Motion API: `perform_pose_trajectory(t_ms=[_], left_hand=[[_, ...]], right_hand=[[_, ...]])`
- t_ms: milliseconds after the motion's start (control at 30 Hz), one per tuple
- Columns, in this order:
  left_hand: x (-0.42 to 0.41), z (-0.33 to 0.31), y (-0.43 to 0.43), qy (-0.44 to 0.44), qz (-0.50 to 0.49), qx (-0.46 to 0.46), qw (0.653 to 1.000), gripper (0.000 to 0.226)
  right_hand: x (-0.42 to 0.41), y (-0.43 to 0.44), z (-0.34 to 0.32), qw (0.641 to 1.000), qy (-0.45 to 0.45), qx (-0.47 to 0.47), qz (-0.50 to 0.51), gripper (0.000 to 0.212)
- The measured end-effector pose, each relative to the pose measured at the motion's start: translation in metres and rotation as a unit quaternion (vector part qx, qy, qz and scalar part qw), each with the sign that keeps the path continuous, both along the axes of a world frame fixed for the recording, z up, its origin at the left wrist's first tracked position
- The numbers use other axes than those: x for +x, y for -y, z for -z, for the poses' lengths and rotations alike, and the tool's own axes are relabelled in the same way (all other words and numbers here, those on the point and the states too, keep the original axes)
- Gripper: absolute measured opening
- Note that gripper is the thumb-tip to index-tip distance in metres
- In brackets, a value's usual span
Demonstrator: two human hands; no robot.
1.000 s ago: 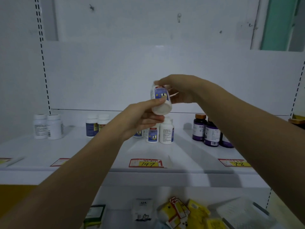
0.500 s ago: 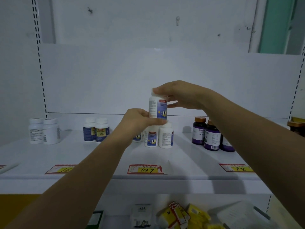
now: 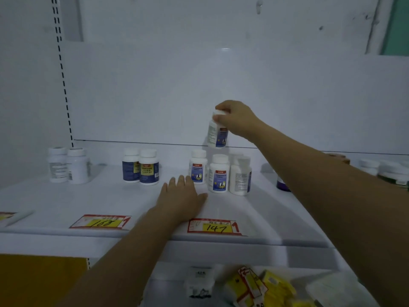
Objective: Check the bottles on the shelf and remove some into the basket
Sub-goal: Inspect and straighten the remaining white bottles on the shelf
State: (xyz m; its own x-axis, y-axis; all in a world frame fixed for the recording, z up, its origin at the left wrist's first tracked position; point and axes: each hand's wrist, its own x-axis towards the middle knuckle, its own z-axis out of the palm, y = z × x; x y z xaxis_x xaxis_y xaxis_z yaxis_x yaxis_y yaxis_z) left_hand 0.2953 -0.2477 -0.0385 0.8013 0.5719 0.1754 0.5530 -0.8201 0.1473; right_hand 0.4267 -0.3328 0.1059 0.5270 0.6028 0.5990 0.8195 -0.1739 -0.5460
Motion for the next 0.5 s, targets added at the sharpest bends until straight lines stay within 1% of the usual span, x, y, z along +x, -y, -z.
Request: perform_pose_trajectory(t_ms=[167, 267, 367, 433, 500], left_hand=[[-0.001, -0.001, 0.0, -0.052, 0.002, -0.018, 0.998, 0.072], [-0.001, 0.0, -0.001, -0.057, -0.001, -0.019, 0.998, 0.071], [-0.001, -0.001, -0.001, -0.059, -0.005, -0.015, 0.998, 0.071], [0.0, -0.001, -0.001, -0.06, -0.007, -0.014, 0.998, 0.071], [0.0, -0.001, -0.001, -0.063, -0.007, -0.011, 0.998, 0.07]], right_hand=[[0.01, -0.017, 0.019, 0.994, 0.026, -0.092, 0.048, 0.041], [0.014, -0.022, 0.031, 0.985, 0.022, -0.153, 0.076, 0.039], [0.014, -0.023, 0.04, 0.976, -0.006, -0.208, 0.071, 0.036], [0.013, -0.023, 0.043, 0.971, -0.01, -0.229, 0.069, 0.038], [0.013, -0.024, 0.044, 0.971, -0.014, -0.228, 0.071, 0.04]])
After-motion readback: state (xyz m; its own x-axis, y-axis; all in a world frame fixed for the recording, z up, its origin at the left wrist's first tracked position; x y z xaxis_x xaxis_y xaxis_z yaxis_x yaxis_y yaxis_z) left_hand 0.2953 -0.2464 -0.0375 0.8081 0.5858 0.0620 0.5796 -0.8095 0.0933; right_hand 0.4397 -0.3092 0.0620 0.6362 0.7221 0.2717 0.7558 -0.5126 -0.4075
